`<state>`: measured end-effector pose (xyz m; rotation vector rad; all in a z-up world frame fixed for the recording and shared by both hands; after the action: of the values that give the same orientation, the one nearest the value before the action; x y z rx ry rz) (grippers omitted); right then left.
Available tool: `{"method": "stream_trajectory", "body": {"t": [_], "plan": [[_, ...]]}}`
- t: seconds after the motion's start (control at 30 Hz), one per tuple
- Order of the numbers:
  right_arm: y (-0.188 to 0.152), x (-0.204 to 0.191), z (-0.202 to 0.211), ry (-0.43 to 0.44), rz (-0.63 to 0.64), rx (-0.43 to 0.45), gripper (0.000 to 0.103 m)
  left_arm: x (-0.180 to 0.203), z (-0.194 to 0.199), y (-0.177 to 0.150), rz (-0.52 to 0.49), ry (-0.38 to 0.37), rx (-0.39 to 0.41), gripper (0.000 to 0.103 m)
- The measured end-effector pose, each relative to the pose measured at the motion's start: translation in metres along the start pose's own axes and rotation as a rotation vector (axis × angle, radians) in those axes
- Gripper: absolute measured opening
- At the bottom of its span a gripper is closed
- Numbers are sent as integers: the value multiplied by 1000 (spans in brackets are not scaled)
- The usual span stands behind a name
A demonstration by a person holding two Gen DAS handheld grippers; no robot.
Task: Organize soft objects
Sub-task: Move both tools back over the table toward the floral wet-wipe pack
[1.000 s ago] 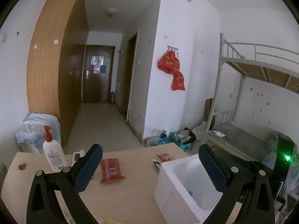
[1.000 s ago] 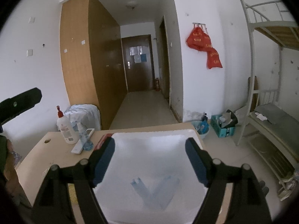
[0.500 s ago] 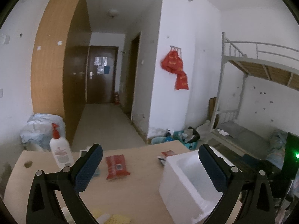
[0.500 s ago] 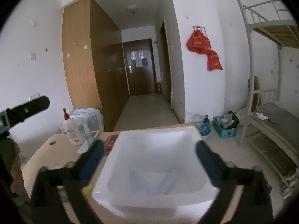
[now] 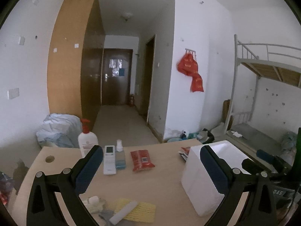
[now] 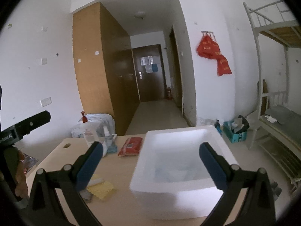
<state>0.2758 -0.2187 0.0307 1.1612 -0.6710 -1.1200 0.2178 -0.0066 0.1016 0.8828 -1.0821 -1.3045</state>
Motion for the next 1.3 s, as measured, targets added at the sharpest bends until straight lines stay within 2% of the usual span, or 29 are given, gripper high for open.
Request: {"method": "stream_trajectory", "body": {"t": [0.23, 0.63, 0.83, 1.13, 1.3], "plan": [[0, -35, -2, 63, 49, 1, 103, -20, 27, -8, -19, 53, 24, 103], [-11, -97, -19, 197, 118, -38, 103, -75, 67, -23, -12, 226, 34, 103], [-21, -112, -26, 214, 139, -65, 103, -95, 69, -35, 12, 248, 14, 103], [-44, -130, -44, 251, 150, -124, 103, -121, 54, -58, 79, 220, -32, 103], [-59, -135, -54, 269, 143, -158, 103, -132, 47, -80, 75, 220, -50, 103]]}}
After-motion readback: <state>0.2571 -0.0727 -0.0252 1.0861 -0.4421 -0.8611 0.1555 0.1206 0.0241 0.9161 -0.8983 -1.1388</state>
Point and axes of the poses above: each gripper's, at about its wrist camera, not at the fingertips, and z roughly against the way its jaws point, x to its right, y to its top, the point moved 3 cm from there along -z, roughly the way its jaws point, and after that the axes turned 6 degrees about -y, right-handed, at the moved point
